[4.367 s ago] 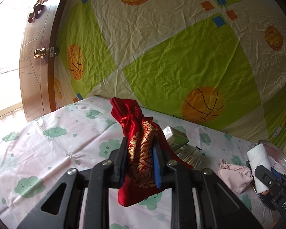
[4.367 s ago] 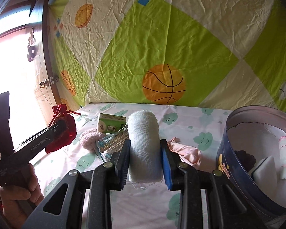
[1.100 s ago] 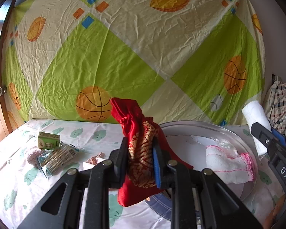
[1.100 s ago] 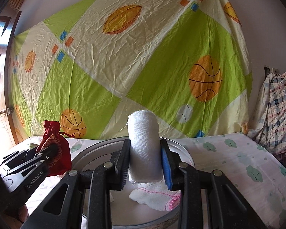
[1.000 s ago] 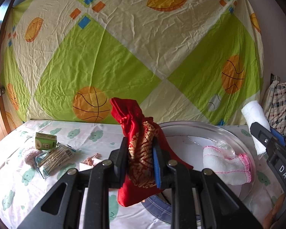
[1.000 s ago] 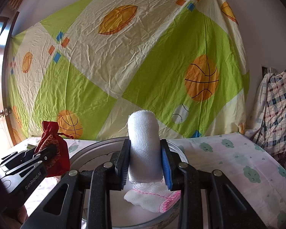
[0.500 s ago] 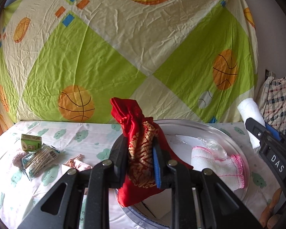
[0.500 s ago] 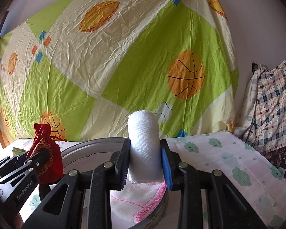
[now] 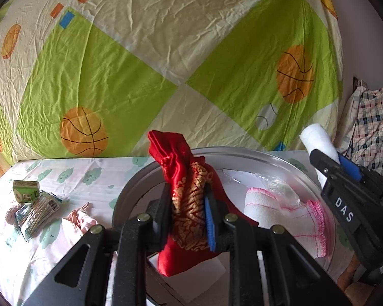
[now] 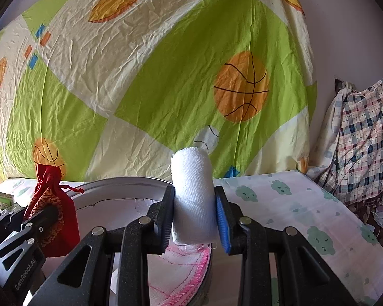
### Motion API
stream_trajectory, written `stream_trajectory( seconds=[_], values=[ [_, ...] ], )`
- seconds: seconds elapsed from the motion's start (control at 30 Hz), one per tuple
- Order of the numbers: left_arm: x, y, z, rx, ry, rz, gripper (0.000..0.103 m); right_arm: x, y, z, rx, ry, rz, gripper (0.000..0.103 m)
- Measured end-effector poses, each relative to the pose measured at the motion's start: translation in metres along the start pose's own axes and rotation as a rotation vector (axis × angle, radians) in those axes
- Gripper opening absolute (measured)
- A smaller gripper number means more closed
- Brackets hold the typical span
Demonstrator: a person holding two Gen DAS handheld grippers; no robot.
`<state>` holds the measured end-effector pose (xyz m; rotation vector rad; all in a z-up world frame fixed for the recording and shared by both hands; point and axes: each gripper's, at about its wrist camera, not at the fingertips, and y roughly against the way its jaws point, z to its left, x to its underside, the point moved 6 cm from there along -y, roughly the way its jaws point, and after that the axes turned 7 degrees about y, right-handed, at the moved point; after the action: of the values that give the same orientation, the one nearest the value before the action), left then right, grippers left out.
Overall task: Organize soft objects
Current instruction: 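Carry the red pouch and white gauze roll over the blue tin with both tools, then lower pouch and gauze roll into the tin and open both tools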
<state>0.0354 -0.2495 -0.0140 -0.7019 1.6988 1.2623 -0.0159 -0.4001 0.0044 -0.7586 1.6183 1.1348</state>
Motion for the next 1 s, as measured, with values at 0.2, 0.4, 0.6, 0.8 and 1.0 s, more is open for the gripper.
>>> stream_trajectory(
  seconds=[0.2, 0.4, 0.6, 0.8, 1.0],
  values=[
    [0.006, -0.011, -0.006, -0.012, -0.034, 0.047, 0.022, 0.005, -0.02, 0.011, -0.03, 0.029, 0.06, 0.033],
    [0.01, -0.017, -0.004, -0.033, -0.048, 0.075, 0.021, 0.01, -0.03, 0.025, -0.08, 0.059, 0.112, 0.033],
    [0.012, -0.019, -0.003, -0.045, -0.056, 0.083, 0.021, 0.014, -0.033, 0.034, -0.1, 0.079, 0.132, 0.033],
    [0.012, -0.021, -0.002, -0.046, -0.055, 0.087, 0.022, 0.017, -0.036, 0.039, -0.132, 0.079, 0.152, 0.034],
    [0.013, -0.02, 0.005, -0.066, -0.047, 0.071, 0.039, 0.018, -0.034, 0.045, -0.149, 0.106, 0.151, 0.066]
  ],
)
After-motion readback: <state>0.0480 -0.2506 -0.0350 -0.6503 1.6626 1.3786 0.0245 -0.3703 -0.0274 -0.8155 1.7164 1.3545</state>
